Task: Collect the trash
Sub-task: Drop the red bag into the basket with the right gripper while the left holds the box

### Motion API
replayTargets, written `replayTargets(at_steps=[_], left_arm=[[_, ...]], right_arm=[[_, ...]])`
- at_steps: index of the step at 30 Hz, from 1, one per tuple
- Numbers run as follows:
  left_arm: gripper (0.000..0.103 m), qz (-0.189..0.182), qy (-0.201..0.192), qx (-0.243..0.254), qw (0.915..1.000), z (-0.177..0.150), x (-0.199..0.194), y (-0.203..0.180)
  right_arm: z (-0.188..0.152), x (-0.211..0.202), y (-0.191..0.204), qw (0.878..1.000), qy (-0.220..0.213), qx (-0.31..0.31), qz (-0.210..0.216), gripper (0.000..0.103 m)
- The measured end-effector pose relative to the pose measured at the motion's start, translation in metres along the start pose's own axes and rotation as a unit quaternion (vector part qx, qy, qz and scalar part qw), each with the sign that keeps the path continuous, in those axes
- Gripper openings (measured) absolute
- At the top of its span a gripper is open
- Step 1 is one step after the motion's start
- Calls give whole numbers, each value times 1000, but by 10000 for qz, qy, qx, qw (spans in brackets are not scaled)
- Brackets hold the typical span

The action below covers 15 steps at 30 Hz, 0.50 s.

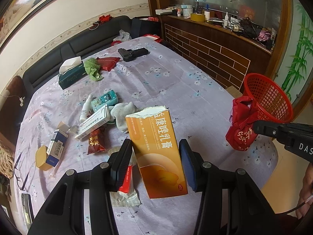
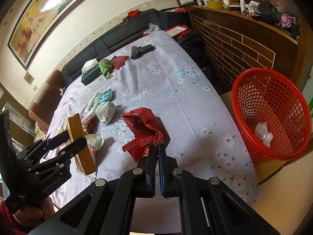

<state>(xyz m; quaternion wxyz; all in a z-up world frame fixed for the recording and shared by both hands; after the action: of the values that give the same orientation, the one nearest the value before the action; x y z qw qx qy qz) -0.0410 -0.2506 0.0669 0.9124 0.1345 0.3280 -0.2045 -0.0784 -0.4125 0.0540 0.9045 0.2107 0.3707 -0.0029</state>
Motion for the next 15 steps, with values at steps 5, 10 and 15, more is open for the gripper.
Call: replayTargets(at_steps=[5,10,15], left_arm=[[48,-40,31,47,10000,-1,2,-5],[48,-88,61,96,9999,-2,4,-13],[48,-154,83,165,9997,0,7,-24]], right_arm=[[-2,-1,-4,10000,0,50,-16,3],[-3,-5,-12,9999,-16,126,-52,3],[-4,-10,-22,9997,-43,218,-108,3]])
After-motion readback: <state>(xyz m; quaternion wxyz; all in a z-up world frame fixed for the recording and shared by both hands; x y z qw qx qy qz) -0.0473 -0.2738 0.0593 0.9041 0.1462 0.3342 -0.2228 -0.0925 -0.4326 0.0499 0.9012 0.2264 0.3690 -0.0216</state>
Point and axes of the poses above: each gripper's, at about its wrist camera, not at the fingertips, and x roughly the way its jaws point, y to its left, z to its top, the point moved 6 cm from there along x, roughly the way its jaws point, and after that the axes turned 11 degrees about -y, right-handed, at the moved point
